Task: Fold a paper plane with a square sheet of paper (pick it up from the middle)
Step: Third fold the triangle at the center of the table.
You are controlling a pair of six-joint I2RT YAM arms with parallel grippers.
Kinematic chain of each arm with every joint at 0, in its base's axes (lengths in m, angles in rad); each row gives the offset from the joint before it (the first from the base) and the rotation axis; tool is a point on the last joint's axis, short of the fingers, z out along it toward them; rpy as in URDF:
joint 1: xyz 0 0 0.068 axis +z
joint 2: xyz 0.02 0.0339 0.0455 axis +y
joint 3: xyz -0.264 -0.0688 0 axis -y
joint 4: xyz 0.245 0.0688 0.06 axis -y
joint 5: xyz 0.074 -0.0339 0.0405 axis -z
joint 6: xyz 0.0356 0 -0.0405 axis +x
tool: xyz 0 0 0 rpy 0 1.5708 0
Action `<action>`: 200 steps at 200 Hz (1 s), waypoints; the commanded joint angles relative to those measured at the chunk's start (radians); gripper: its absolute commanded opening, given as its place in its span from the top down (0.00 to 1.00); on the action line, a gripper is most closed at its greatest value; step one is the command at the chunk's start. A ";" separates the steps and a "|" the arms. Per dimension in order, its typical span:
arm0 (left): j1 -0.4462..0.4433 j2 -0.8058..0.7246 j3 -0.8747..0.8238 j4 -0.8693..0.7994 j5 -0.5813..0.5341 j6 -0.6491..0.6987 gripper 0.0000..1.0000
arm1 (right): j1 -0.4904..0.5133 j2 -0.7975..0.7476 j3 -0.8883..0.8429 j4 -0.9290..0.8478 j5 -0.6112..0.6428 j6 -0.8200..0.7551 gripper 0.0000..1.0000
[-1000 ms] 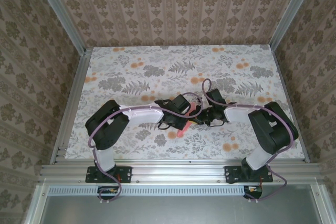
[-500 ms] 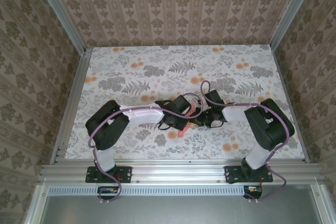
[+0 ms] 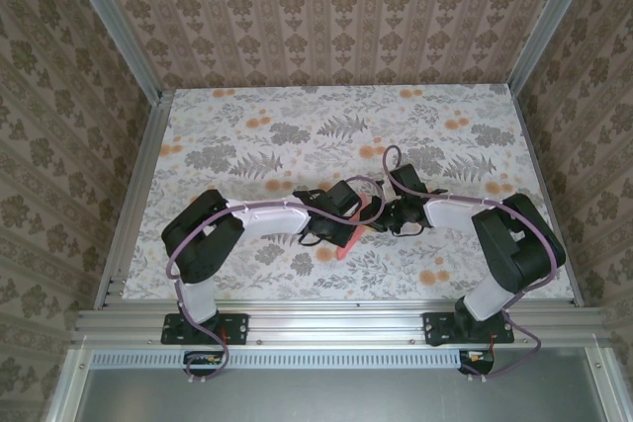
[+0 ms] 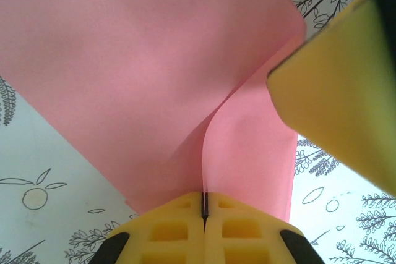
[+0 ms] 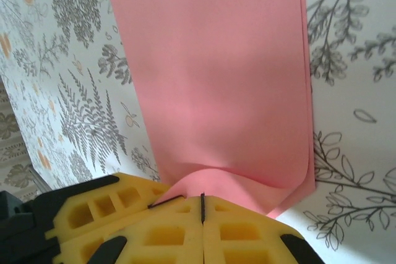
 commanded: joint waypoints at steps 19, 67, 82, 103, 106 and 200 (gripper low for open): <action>-0.007 0.018 -0.003 -0.039 -0.021 -0.013 0.99 | -0.007 0.065 0.016 -0.065 0.070 -0.031 0.93; -0.007 0.019 -0.008 -0.038 -0.018 -0.012 0.99 | -0.021 0.086 -0.005 -0.030 0.051 -0.020 0.94; -0.008 0.015 -0.012 -0.039 -0.019 -0.011 0.99 | -0.026 0.036 0.009 -0.043 0.033 -0.008 0.93; -0.007 0.012 -0.017 -0.038 -0.023 -0.012 0.99 | -0.046 -0.009 0.027 -0.061 0.031 -0.008 0.93; -0.007 0.012 -0.017 -0.039 -0.022 -0.014 0.99 | -0.049 -0.009 0.028 -0.060 0.029 -0.008 0.93; -0.008 0.011 -0.016 -0.049 -0.029 -0.012 0.99 | -0.072 0.149 -0.027 0.029 0.071 0.007 0.95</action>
